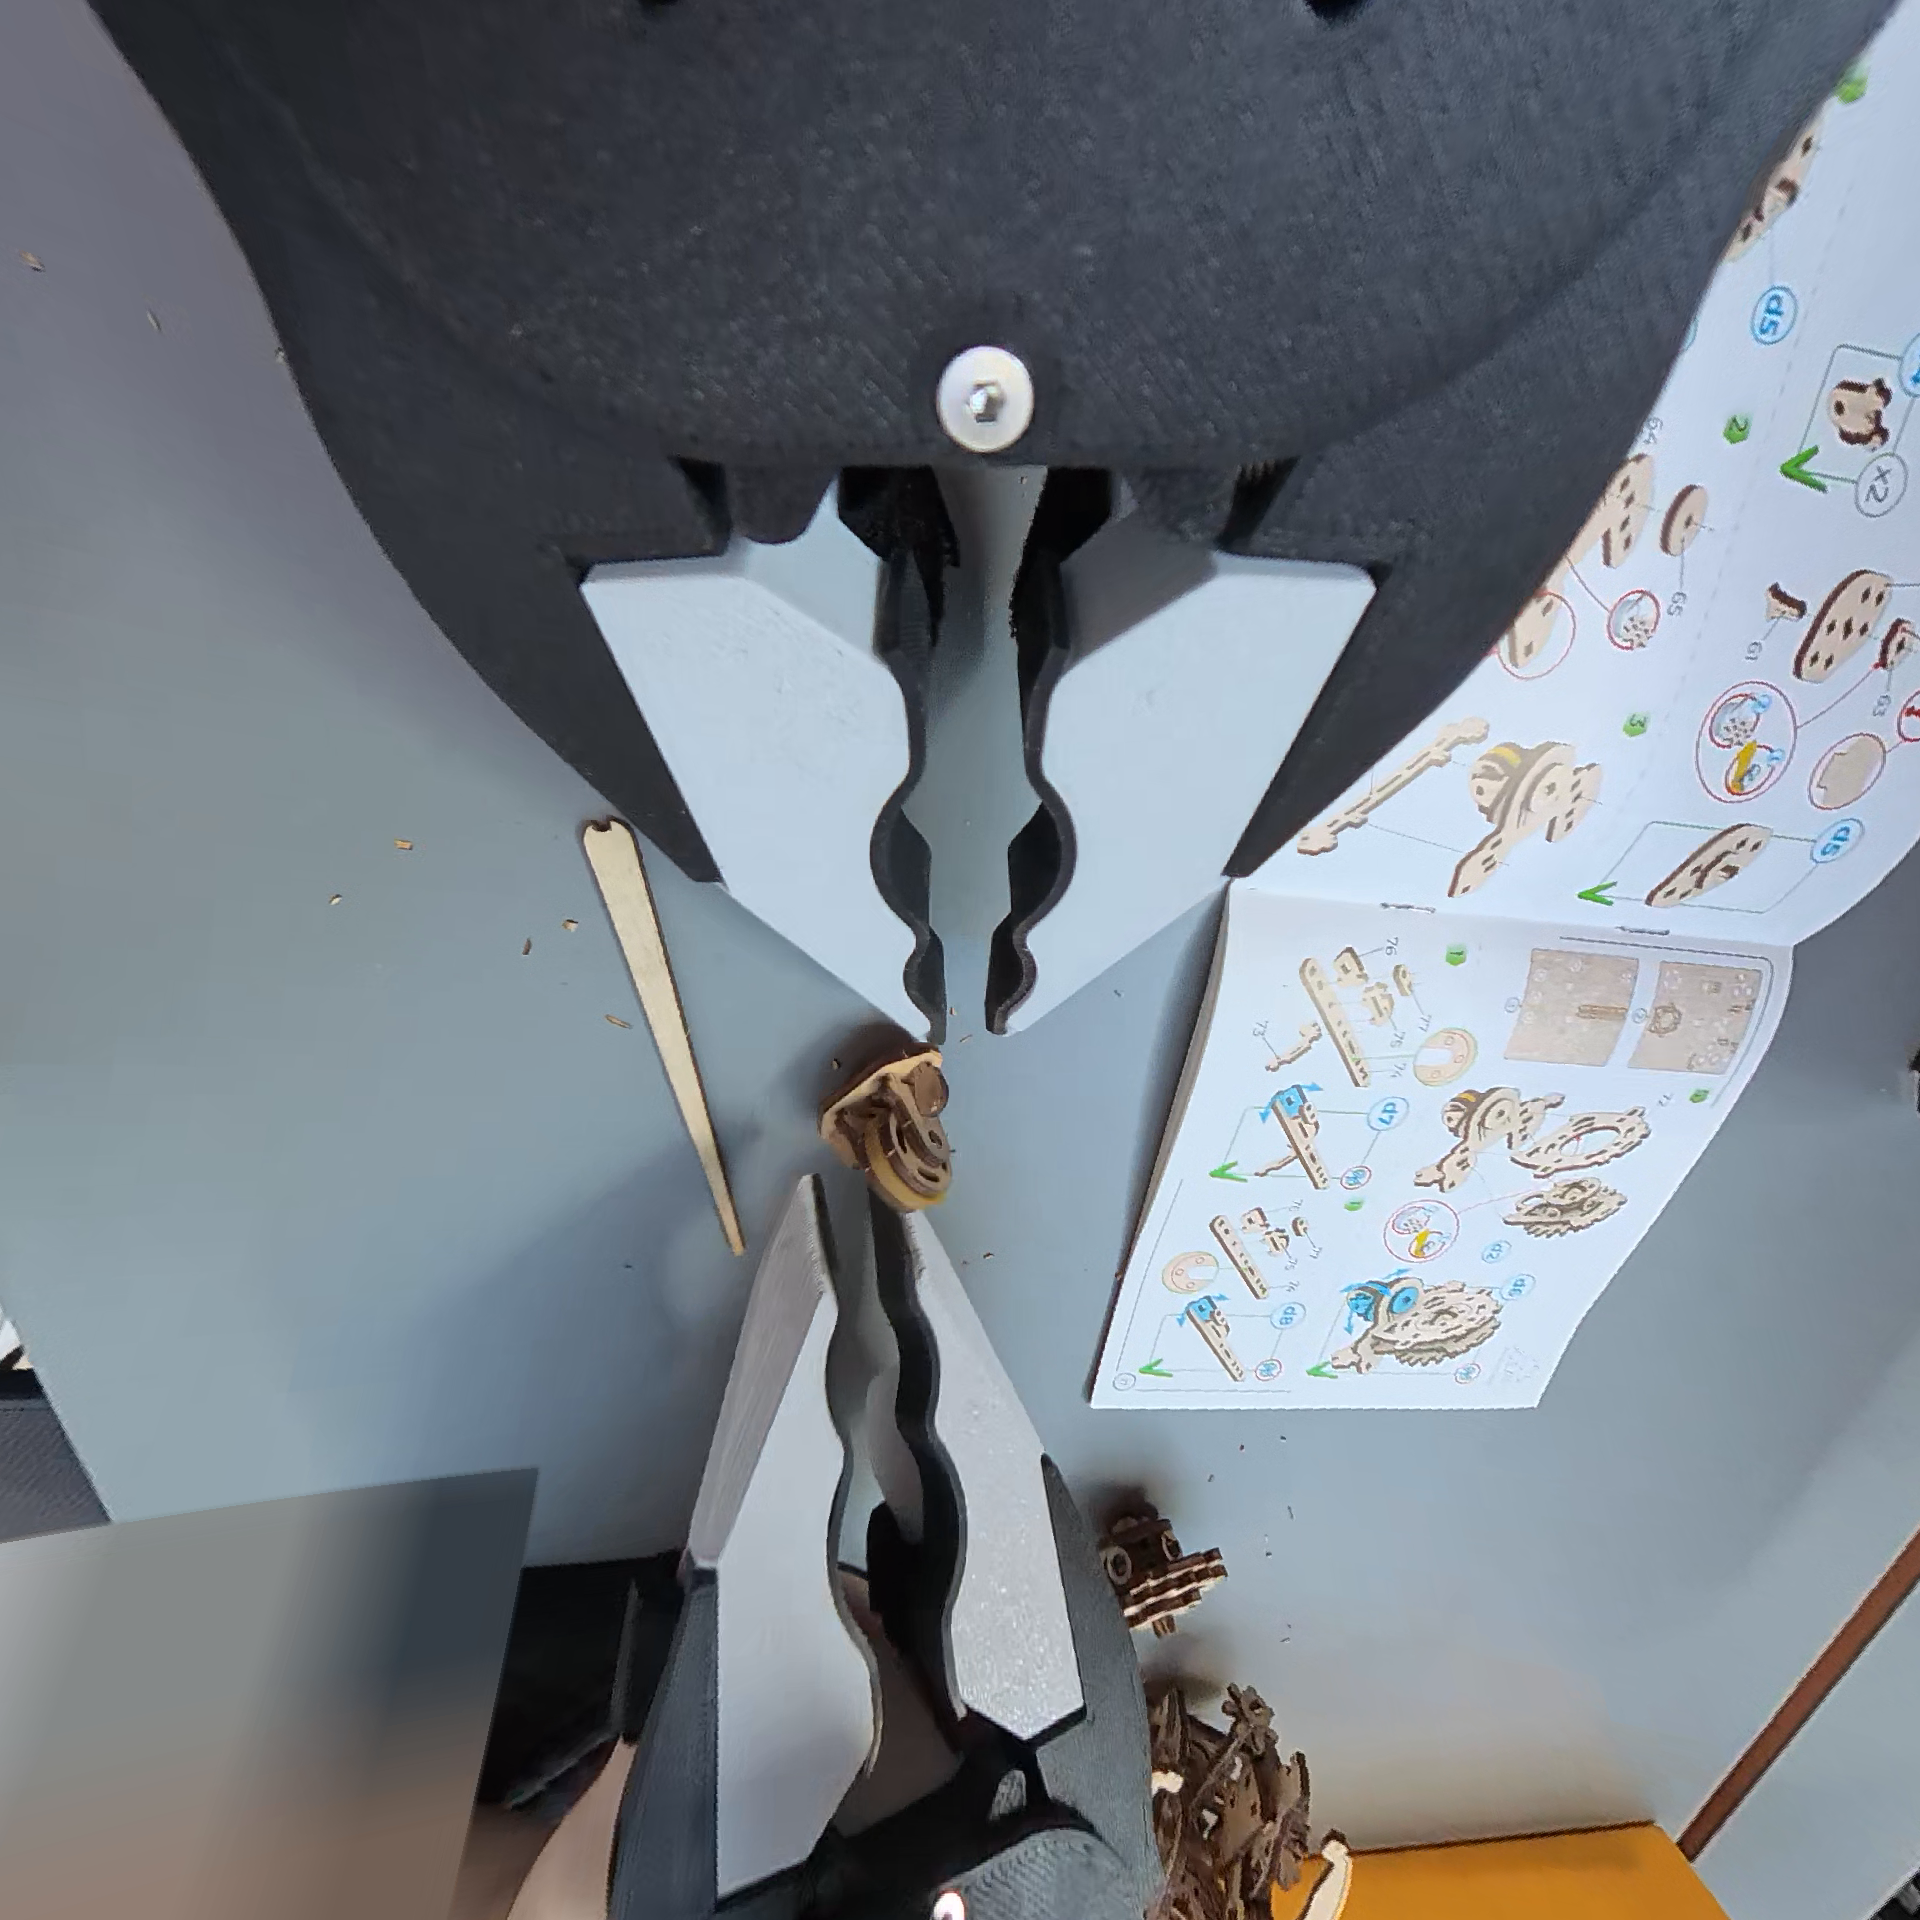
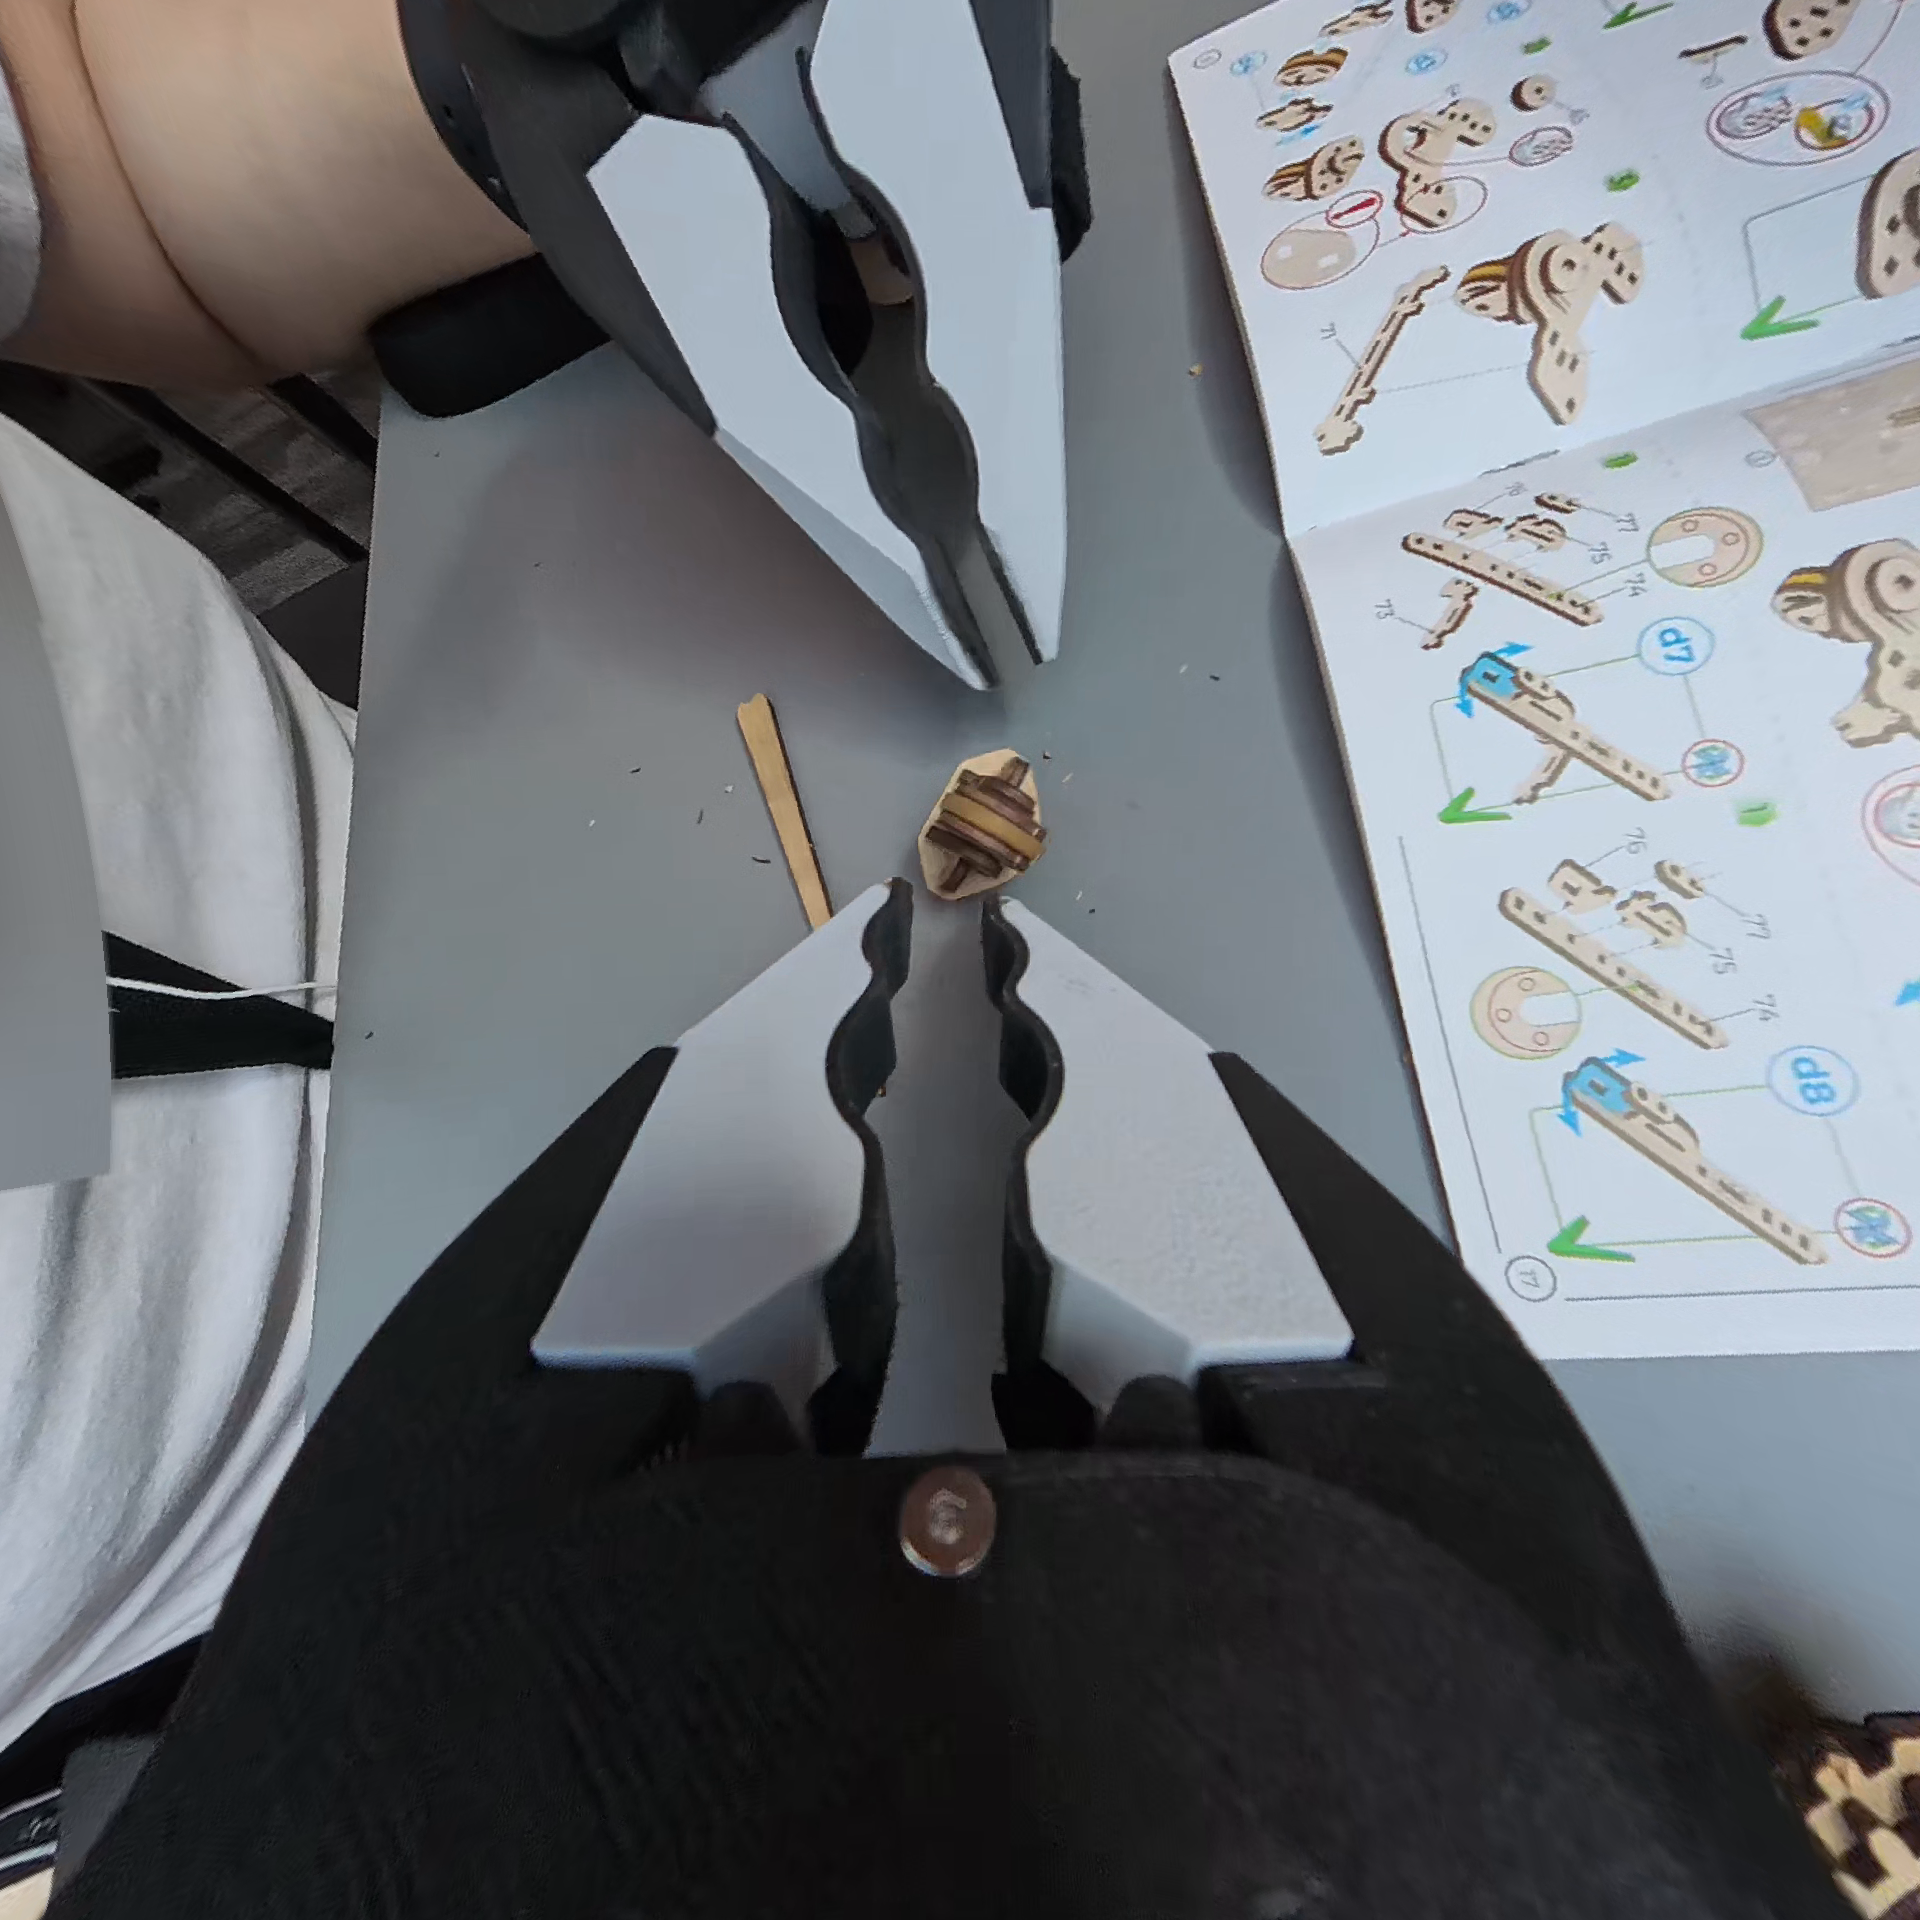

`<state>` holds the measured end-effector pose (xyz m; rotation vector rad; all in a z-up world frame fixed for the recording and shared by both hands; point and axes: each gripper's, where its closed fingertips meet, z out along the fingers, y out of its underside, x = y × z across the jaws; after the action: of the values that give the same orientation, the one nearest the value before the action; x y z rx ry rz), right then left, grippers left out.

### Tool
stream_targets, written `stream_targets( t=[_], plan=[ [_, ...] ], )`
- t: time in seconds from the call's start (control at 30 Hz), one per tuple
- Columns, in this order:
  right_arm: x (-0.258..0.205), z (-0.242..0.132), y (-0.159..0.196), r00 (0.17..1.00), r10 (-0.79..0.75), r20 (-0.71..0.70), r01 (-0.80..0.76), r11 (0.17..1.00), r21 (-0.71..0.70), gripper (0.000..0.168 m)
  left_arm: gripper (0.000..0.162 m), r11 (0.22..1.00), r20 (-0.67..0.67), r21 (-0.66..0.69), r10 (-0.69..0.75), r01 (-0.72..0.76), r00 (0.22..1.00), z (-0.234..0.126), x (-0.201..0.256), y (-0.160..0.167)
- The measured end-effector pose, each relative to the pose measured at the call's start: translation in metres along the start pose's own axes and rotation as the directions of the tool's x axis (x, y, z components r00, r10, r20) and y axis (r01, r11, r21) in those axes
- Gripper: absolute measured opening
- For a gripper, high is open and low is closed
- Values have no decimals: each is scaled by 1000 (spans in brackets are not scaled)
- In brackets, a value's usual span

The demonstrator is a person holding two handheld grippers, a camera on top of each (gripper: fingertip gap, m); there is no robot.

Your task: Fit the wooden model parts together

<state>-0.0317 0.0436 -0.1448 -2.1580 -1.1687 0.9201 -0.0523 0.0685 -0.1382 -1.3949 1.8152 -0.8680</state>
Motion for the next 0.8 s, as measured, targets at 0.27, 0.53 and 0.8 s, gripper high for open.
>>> stream_targets(
  t=[0.27, 0.53, 0.8],
  plan=[
    [1, 10, -1, 998, 5, -69, -8, 999, -51, 1, 8, 997, -135, 33, -59, 64, 989, 3, 4, -9],
    [2, 10, -1, 980, -168, -109, 159, 983, -88, 1, 1, 998, -119, 0, 61, -61, 991, 3, 13, -5],
    [3, 10, -7, 972, -208, -112, 204, 978, -47, 4, 0, 996, -85, -33, 83, -86, 993, 4, 10, -2]
  ],
)
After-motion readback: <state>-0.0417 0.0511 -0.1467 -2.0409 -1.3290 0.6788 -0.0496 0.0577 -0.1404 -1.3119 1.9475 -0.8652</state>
